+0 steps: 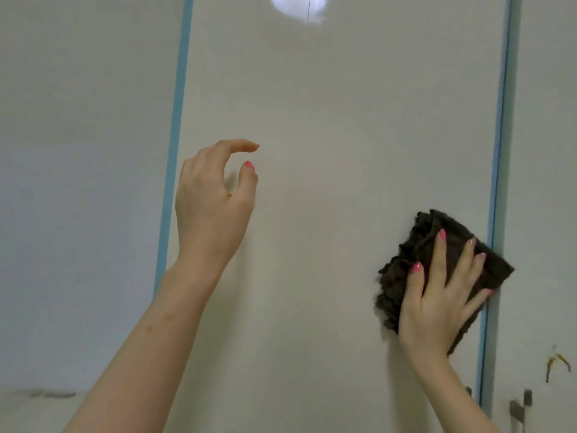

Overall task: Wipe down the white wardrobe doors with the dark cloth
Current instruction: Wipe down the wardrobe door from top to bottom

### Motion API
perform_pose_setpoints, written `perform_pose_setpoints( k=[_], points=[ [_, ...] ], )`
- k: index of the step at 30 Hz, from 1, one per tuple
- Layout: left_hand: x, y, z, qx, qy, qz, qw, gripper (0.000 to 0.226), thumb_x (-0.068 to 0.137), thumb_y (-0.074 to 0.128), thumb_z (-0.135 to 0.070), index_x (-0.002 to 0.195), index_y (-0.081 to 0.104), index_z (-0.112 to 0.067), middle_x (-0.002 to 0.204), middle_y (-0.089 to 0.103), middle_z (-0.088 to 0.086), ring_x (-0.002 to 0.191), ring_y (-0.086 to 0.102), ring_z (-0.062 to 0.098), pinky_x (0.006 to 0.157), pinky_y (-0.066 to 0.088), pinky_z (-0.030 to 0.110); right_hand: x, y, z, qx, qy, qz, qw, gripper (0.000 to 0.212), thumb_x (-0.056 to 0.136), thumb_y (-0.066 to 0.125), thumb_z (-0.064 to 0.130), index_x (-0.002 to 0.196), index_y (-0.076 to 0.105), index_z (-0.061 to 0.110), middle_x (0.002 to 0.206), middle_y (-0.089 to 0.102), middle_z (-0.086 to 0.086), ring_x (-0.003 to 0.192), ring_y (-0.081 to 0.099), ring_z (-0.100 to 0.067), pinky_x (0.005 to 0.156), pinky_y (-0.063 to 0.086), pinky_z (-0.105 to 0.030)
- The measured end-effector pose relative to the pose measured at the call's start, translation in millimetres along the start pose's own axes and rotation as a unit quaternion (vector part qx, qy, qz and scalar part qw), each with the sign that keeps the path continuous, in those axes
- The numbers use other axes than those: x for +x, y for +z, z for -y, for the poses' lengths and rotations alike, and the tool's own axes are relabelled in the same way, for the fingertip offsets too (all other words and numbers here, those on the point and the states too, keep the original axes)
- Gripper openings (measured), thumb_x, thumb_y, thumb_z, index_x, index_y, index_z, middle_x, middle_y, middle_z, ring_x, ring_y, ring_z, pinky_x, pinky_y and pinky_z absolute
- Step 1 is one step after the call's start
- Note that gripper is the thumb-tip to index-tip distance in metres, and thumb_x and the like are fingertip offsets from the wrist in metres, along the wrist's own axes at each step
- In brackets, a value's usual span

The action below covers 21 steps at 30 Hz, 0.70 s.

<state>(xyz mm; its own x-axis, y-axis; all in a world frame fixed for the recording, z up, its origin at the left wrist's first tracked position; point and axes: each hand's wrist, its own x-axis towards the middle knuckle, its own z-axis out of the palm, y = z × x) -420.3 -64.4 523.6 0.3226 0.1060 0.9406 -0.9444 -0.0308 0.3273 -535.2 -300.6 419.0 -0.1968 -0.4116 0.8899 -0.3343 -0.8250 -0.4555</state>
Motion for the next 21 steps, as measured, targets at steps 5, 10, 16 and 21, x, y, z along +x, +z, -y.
perform_pose_setpoints(
  k=[5,10,16,21],
  points=[
    [-9.9,-7.1,11.3,0.005,-0.014,0.016,1.000,0.026,0.090,0.047,-0.022,0.109,0.059,-0.034,0.108,0.054,-0.022,0.111,0.046,0.008,0.081,0.031,0.014,-5.4,16.5,45.4,0.009,0.016,-0.012,1.000,0.055,0.097,0.027,0.041,0.150,0.022,0.027,0.159,0.011,-0.009,0.146,0.003,-0.030,0.112,-0.001,-0.064],
    [-10.0,-26.1,23.6,0.030,-0.015,0.011,0.999,0.026,0.088,0.046,-0.024,0.109,0.059,-0.033,0.107,0.054,-0.024,0.108,0.049,0.008,0.078,0.030,0.008,-28.7,43.1,134.4,-0.015,-0.162,0.021,0.986,0.052,0.097,0.032,0.041,0.147,0.031,0.027,0.156,0.021,-0.012,0.144,0.013,-0.034,0.111,0.007,-0.065],
    [-9.2,-48.3,32.8,0.031,-0.018,0.007,0.999,0.027,0.087,0.046,-0.025,0.109,0.060,-0.030,0.105,0.060,-0.015,0.103,0.055,0.012,0.086,0.043,0.026,-42.1,72.3,224.7,0.000,-0.406,0.078,0.910,0.048,0.097,0.034,0.043,0.142,0.042,0.028,0.156,0.024,-0.007,0.146,0.014,-0.031,0.112,0.006,-0.064],
    [-12.8,-59.7,45.3,0.029,-0.026,-0.007,0.999,0.027,0.086,0.045,-0.026,0.106,0.061,-0.031,0.105,0.063,-0.013,0.101,0.057,0.013,0.088,0.046,0.034,-46.9,75.1,232.7,0.014,-0.414,0.076,0.907,0.045,0.099,0.035,0.041,0.140,0.046,0.027,0.155,0.026,-0.007,0.145,0.016,-0.031,0.113,0.005,-0.063]
  ],
)
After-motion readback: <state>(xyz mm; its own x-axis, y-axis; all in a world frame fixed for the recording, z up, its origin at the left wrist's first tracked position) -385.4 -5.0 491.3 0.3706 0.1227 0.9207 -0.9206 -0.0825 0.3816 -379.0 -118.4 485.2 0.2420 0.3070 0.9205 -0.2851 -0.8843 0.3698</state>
